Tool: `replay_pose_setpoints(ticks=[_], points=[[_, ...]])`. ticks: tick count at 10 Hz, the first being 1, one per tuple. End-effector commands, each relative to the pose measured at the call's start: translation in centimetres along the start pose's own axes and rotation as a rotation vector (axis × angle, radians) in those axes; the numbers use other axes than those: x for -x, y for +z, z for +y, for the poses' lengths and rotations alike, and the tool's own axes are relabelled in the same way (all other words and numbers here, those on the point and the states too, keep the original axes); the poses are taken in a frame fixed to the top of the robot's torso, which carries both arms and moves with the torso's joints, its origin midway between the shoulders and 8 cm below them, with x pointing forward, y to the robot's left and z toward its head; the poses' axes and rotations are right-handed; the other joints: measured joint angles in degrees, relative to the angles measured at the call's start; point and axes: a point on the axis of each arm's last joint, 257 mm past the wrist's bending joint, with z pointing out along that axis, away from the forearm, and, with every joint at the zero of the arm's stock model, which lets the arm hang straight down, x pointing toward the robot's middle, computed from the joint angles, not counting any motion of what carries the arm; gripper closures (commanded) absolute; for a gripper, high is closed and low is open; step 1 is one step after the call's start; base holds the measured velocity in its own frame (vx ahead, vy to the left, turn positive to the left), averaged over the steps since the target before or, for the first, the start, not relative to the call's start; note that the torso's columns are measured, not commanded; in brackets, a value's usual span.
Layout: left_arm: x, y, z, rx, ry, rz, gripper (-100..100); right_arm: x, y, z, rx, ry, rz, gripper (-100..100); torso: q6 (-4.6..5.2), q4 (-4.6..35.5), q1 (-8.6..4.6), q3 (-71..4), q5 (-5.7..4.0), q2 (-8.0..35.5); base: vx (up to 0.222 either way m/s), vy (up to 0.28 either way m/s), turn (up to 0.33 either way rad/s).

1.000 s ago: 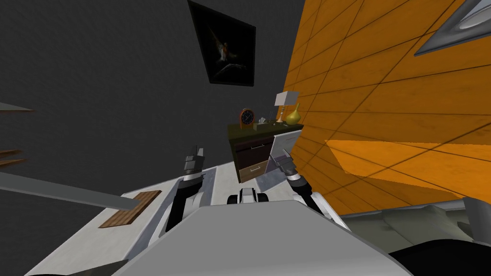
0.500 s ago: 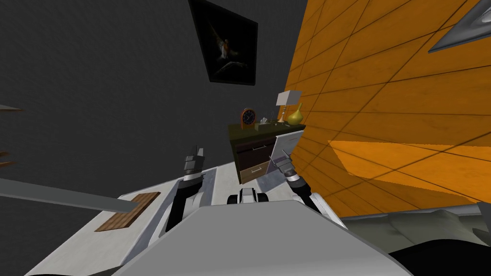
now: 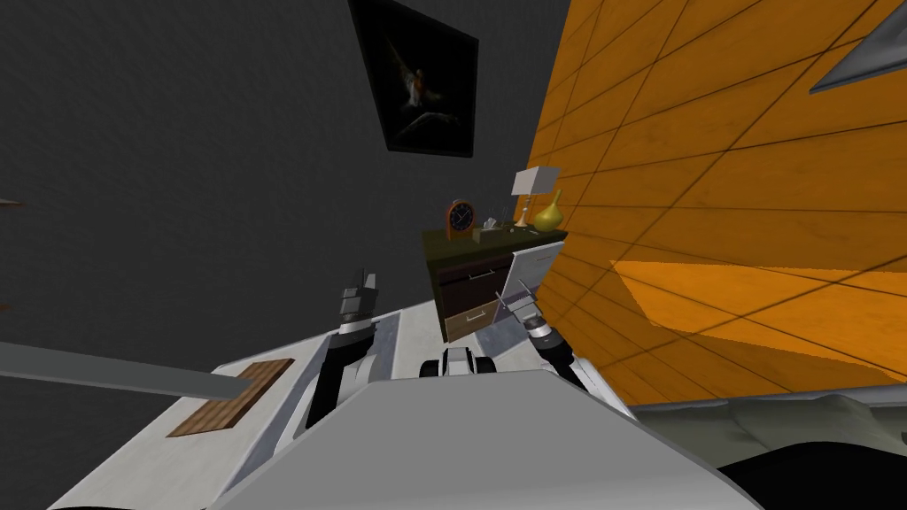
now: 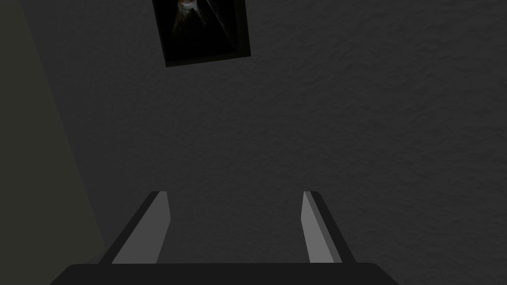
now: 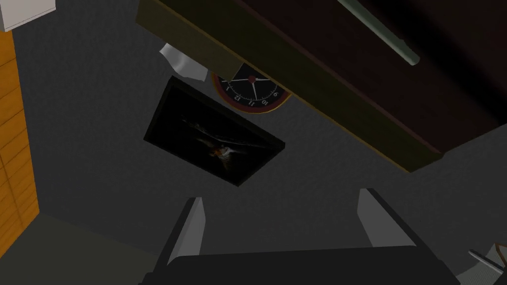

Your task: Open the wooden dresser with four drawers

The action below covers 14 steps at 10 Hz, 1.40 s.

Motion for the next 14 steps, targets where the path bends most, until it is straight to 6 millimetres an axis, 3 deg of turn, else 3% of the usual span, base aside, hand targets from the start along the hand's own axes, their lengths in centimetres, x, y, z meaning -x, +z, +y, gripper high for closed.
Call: replay_pose_setpoints(ticks=[1, 14], points=[[0.0, 0.0, 0.0, 0.0, 0.0, 0.0, 0, -0.7, -0.4, 0.8, 0.022, -0.095, 0.016, -100, 0.0, 0.0, 0.05, 0.0, 0.01, 0.0, 0.058, 0.053, -0.009], [0.0, 0.0, 0.0, 0.0, 0.0, 0.0, 0, -4.3, -2.5, 4.7, 0.135, -0.51, 0.076, -100, 0.0, 0.0, -0.04, 0.0, -0.01, 0.1, 0.045, 0.038, -0.009]])
